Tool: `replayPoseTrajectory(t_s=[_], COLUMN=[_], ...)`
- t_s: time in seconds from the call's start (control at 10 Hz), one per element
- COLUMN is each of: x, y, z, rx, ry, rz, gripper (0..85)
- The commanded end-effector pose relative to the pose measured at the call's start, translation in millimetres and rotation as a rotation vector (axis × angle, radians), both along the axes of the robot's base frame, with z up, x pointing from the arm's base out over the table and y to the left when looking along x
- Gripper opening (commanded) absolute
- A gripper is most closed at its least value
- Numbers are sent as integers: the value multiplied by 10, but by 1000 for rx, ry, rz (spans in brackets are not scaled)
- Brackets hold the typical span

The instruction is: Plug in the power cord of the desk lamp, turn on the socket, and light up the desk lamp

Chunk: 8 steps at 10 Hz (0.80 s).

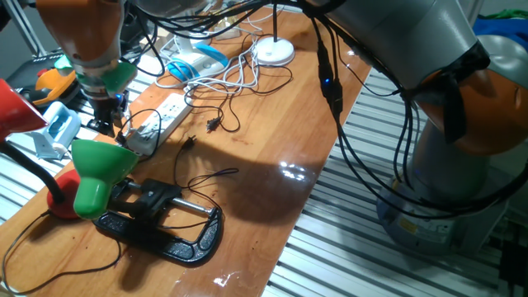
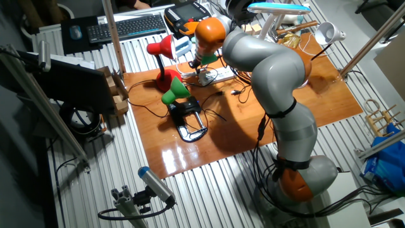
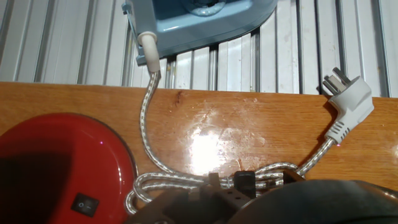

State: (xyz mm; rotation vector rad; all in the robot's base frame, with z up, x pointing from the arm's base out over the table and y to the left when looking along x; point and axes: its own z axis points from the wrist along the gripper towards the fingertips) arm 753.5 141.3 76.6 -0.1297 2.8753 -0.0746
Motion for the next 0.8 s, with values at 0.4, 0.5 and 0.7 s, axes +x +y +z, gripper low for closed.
replayPoseTrajectory(t_s=[0.4, 0.5, 0.7], x=[-13, -12, -14], y=[11, 4, -10], z=[-49, -65, -77], rx=[-1, 0, 3], ry=[-3, -5, -3], rz=[-9, -7, -4], gripper=[340, 340, 340])
